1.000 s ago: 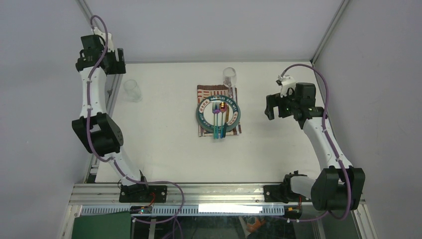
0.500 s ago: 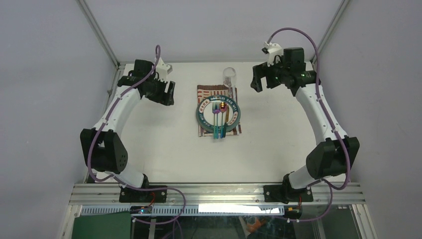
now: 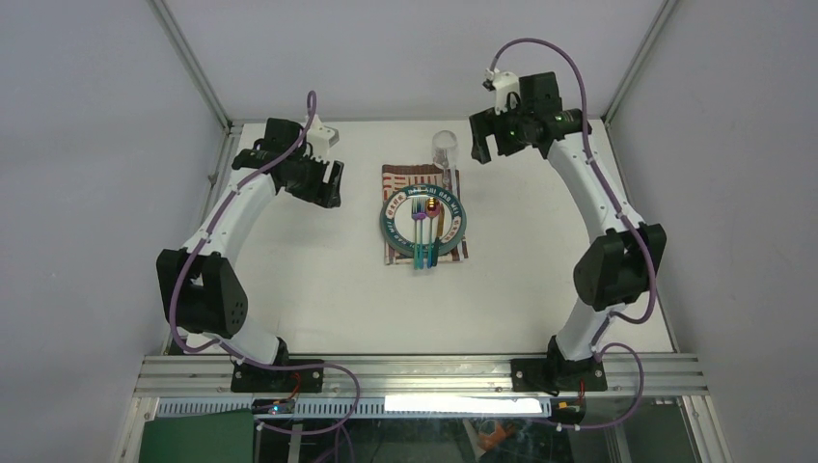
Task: Set the dinner table for one person
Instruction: Pick up the cup with the napkin.
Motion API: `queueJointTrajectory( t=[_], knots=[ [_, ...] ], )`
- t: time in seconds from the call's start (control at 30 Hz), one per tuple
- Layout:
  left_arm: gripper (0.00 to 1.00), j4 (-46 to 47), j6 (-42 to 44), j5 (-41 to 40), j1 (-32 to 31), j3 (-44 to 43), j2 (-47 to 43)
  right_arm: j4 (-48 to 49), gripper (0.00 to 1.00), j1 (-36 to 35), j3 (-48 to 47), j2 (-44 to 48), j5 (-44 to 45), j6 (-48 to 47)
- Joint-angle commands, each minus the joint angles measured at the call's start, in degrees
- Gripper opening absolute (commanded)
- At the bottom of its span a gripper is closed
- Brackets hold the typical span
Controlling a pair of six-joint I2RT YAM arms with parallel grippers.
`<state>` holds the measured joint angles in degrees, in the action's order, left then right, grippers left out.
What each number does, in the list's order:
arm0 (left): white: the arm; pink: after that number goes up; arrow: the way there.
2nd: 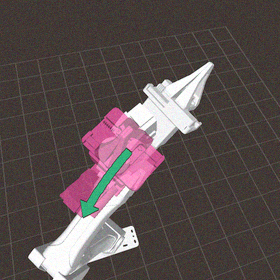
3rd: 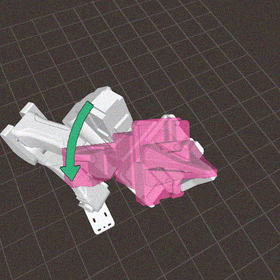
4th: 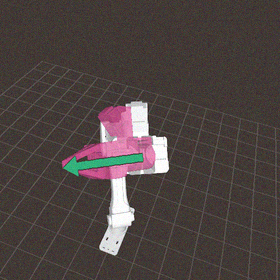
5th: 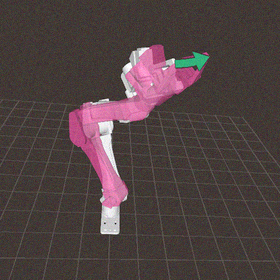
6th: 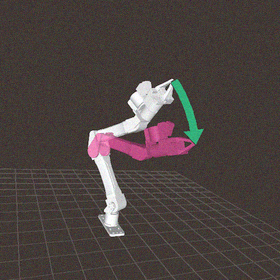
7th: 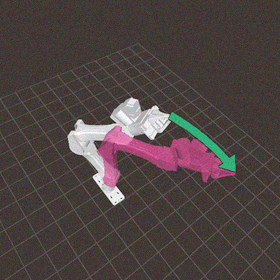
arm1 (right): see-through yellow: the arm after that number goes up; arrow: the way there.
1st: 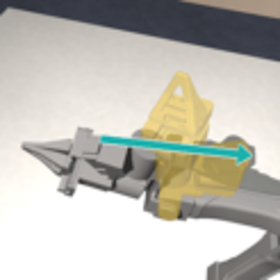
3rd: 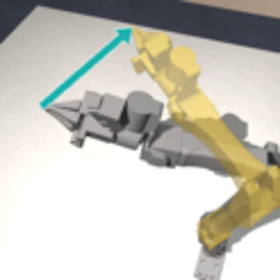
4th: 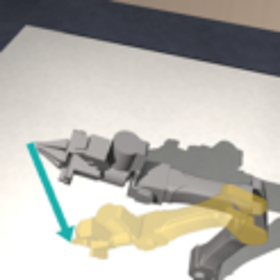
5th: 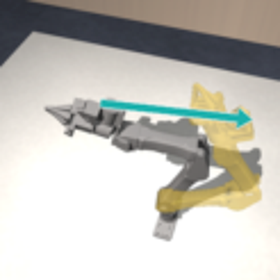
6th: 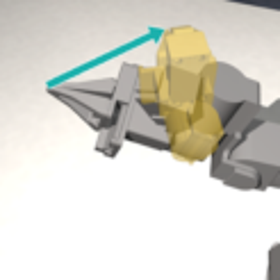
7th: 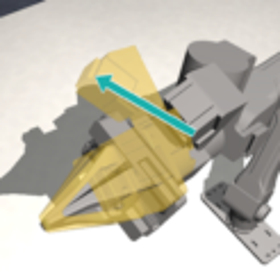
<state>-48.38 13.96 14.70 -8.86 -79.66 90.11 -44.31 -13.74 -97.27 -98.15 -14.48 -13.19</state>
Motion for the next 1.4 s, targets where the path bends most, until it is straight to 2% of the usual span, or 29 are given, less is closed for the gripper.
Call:
queueJointTrajectory(
  t=[0.0, 0.2, 0.43, 0.73, 0.93, 1.1, 1.37],
  knots=[
    [0.72, 2.07, -0.61, -0.48, -1.56, 0.21, -0.65, -2.39, 0.92, -1.75, -14.3, -5.43, 2.64, -0.24],
    [0.72, 2.24, -0.62, -1.22, -2.17, 0.51, 0.31, -10.56, 0.93, -4.97, -31.35, -15.77, 7.13, -1.8],
    [0.7, 2.32, -0.57, -1.62, -2.54, 0.97, 0.86, -9.51, 0.98, -8.58, -33.12, -17.88, 12.97, -2.07],
    [0.68, 2.5, -0.41, -1.21, -3.58, 1.61, 1.27, -3.96, 0.98, -9.2, -25.51, -14.92, 14.07, -1.06],
    [0.67, 2.5, -0.47, -2.38, -4.72, 1.26, 2.44, 3.01, 0.98, -9.43, -17.78, -11.61, 15.65, -1.05],
    [0.67, 2.5, -0.26, -3.5, -5.34, 1.52, 2.19, 4.62, 0.97, -9.47, -17.36, -11.75, 16.57, -0.83],
    [0.67, 2.51, -0.07, -3.95, -5.6, 1.92, 2.38, 16.21, 0.97, -9.55, -7.78, -3.35, 16.45, 0.44]
  ],
)
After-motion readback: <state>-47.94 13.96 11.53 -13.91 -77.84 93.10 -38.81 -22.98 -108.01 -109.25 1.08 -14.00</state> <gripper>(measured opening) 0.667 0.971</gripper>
